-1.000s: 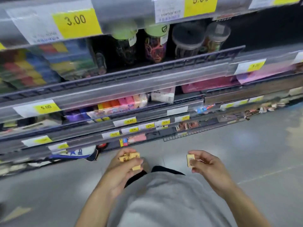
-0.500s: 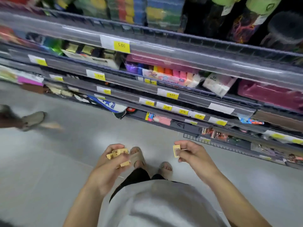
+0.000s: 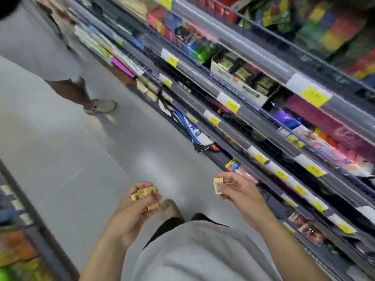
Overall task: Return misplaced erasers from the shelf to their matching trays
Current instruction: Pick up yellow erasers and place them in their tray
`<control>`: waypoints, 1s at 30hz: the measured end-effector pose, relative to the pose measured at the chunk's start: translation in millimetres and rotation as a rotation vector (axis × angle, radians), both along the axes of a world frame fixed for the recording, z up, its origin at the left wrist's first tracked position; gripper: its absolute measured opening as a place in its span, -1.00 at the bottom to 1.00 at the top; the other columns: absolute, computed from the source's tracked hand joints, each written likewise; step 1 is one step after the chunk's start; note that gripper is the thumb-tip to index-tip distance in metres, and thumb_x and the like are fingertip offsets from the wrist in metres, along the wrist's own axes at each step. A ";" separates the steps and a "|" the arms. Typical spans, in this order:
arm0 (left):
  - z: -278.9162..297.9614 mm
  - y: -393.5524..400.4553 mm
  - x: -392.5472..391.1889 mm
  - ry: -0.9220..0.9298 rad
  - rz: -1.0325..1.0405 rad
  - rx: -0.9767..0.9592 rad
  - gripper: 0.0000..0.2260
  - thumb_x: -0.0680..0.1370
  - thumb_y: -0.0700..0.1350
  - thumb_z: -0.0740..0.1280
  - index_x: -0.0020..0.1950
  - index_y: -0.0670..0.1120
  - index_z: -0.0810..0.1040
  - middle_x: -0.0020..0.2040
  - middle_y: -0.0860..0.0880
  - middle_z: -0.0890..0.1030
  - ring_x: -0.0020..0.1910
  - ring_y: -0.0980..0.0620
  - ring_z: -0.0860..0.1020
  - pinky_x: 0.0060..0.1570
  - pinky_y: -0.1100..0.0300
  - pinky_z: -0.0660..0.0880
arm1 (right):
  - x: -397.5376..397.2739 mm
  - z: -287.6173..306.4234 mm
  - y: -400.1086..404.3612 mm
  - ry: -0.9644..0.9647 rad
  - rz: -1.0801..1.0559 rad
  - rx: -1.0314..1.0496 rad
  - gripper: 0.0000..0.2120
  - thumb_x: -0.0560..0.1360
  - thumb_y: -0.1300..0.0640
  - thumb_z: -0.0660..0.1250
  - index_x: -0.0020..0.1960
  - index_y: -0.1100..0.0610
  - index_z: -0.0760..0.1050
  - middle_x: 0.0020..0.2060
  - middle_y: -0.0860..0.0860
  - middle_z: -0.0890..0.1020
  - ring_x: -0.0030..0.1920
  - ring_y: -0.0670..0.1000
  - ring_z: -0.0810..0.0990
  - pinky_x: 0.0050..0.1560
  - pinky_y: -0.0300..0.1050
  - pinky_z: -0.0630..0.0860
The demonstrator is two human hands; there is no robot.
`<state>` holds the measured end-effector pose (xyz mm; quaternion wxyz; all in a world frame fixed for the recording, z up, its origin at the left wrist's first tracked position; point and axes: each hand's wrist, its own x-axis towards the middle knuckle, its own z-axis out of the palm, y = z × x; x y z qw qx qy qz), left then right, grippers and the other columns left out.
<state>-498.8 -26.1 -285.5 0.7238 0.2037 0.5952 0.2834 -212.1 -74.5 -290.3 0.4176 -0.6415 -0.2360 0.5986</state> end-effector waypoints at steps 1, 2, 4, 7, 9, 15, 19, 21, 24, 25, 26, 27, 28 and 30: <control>1.1 12.7 -9.9 -0.009 0.017 0.004 -0.70 0.48 -0.41 0.45 0.10 -0.09 0.59 -0.14 -0.06 0.66 -0.17 0.01 0.68 -0.19 0.17 0.65 | -9.0 -2.0 9.2 -0.005 -0.002 -0.014 -0.77 0.52 0.37 0.40 0.06 0.10 0.68 -0.13 0.01 0.67 -0.21 -0.04 0.62 -0.14 -0.15 0.61; 2.9 26.2 -19.0 -0.019 0.028 0.011 -0.67 0.43 -0.39 0.50 0.10 -0.09 0.59 -0.13 -0.06 0.65 -0.15 0.01 0.68 -0.18 0.17 0.65 | -16.8 -3.8 18.2 -0.009 -0.005 -0.028 -0.77 0.51 0.37 0.40 0.06 0.10 0.68 -0.12 0.03 0.67 -0.22 -0.04 0.62 -0.13 -0.14 0.60; 7.4 54.5 -34.0 -0.021 0.041 0.019 -0.60 0.31 -0.30 0.53 0.10 -0.07 0.60 -0.12 -0.05 0.66 -0.14 0.02 0.68 -0.16 0.17 0.65 | -28.5 -7.3 36.4 -0.023 0.009 -0.055 -0.75 0.51 0.35 0.40 0.06 0.05 0.69 -0.14 0.00 0.68 -0.22 -0.03 0.62 -0.09 -0.12 0.61; 15.1 97.4 -50.8 -0.018 0.062 0.036 -0.58 0.26 -0.27 0.52 0.08 -0.05 0.60 -0.11 -0.04 0.67 -0.16 0.03 0.68 -0.17 0.17 0.65 | -38.5 -10.7 65.8 -0.037 0.044 -0.079 -0.71 0.51 0.31 0.41 0.08 -0.04 0.69 -0.18 -0.09 0.68 -0.20 -0.05 0.64 -0.07 -0.17 0.61; 19.2 125.3 -58.2 -0.019 0.069 0.051 -0.58 0.25 -0.26 0.52 0.08 -0.04 0.61 -0.10 -0.04 0.67 -0.16 0.03 0.68 -0.16 0.17 0.65 | -42.9 -12.0 89.2 -0.031 0.047 -0.082 -0.71 0.51 0.31 0.41 0.08 -0.04 0.69 -0.15 -0.05 0.69 -0.18 -0.04 0.65 -0.09 -0.18 0.59; 22.5 200.3 -70.1 -0.004 0.091 0.058 -0.53 0.21 -0.23 0.56 0.10 -0.05 0.61 -0.07 -0.06 0.66 -0.14 0.00 0.67 -0.14 0.16 0.65 | -52.9 -17.0 177.7 -0.012 0.049 -0.052 -0.72 0.51 0.34 0.41 0.10 0.02 0.68 -0.06 0.11 0.69 -0.14 0.04 0.64 -0.03 -0.05 0.59; 23.5 239.9 -72.0 0.030 0.138 0.045 -0.48 0.11 -0.15 0.60 0.05 -0.02 0.63 -0.08 -0.07 0.67 -0.13 0.01 0.67 -0.13 0.15 0.65 | -59.1 -12.6 252.2 0.009 0.095 -0.003 -0.71 0.51 0.39 0.38 0.13 0.08 0.65 -0.02 0.14 0.67 -0.11 0.00 0.64 -0.10 -0.07 0.58; 26.1 257.3 -72.5 0.030 0.156 0.050 -0.52 0.13 -0.14 0.60 0.03 0.00 0.64 -0.07 -0.08 0.66 -0.13 -0.01 0.67 -0.11 0.14 0.65 | -60.8 -7.9 288.1 0.028 0.139 0.051 -0.72 0.51 0.36 0.40 0.10 0.03 0.66 -0.02 0.10 0.69 -0.12 -0.02 0.65 -0.14 -0.16 0.60; 31.0 291.9 -71.6 0.043 0.174 0.072 -0.50 0.14 -0.14 0.61 0.05 0.00 0.64 -0.05 -0.11 0.65 -0.11 -0.02 0.67 -0.10 0.13 0.65 | -58.7 1.3 338.8 0.002 0.253 0.133 -0.75 0.50 0.24 0.44 0.12 -0.01 0.66 0.00 0.04 0.70 -0.09 0.01 0.67 -0.06 -0.14 0.61; 33.8 305.0 -70.9 0.040 0.175 0.083 -0.50 0.13 -0.14 0.61 0.05 -0.01 0.64 -0.04 -0.11 0.65 -0.10 -0.02 0.67 -0.10 0.13 0.65 | -57.8 5.1 353.0 -0.009 0.275 0.161 -0.74 0.48 0.19 0.45 0.15 -0.01 0.65 0.02 0.03 0.70 -0.05 0.01 0.68 -0.03 -0.10 0.62; 38.1 318.7 -69.9 0.034 0.172 0.098 -0.52 0.13 -0.14 0.61 0.03 0.00 0.65 -0.04 -0.12 0.65 -0.10 -0.02 0.68 -0.11 0.14 0.65 | -57.3 10.6 365.9 -0.012 0.281 0.186 -0.71 0.46 0.14 0.46 0.17 -0.01 0.64 0.04 0.02 0.70 -0.01 0.01 0.68 0.01 -0.05 0.62; 43.5 332.9 -68.1 0.023 0.164 0.117 -0.54 0.13 -0.14 0.61 0.00 0.01 0.66 -0.04 -0.12 0.64 -0.10 -0.03 0.67 -0.11 0.14 0.65 | -56.9 17.2 377.7 -0.009 0.277 0.209 -0.68 0.45 0.08 0.48 0.20 -0.02 0.63 0.05 0.01 0.69 0.01 0.00 0.67 0.04 0.00 0.63; 49.4 347.9 -65.8 0.009 0.150 0.140 -0.57 0.13 -0.14 0.61 -0.03 0.03 0.66 -0.04 -0.12 0.63 -0.10 -0.03 0.66 -0.11 0.14 0.65 | -56.2 24.3 388.6 0.001 0.271 0.234 -0.64 0.45 0.03 0.50 0.23 -0.02 0.61 0.06 0.00 0.69 0.03 0.00 0.67 0.07 0.04 0.62; 63.4 379.0 -59.3 -0.019 0.109 0.200 -0.59 0.13 -0.14 0.61 -0.06 0.06 0.67 -0.04 -0.11 0.62 -0.11 -0.02 0.65 -0.13 0.15 0.64 | -54.6 40.0 405.9 0.048 0.272 0.285 -0.54 0.43 -0.01 0.55 0.30 -0.01 0.57 0.12 -0.01 0.67 0.12 0.00 0.65 0.14 -0.01 0.60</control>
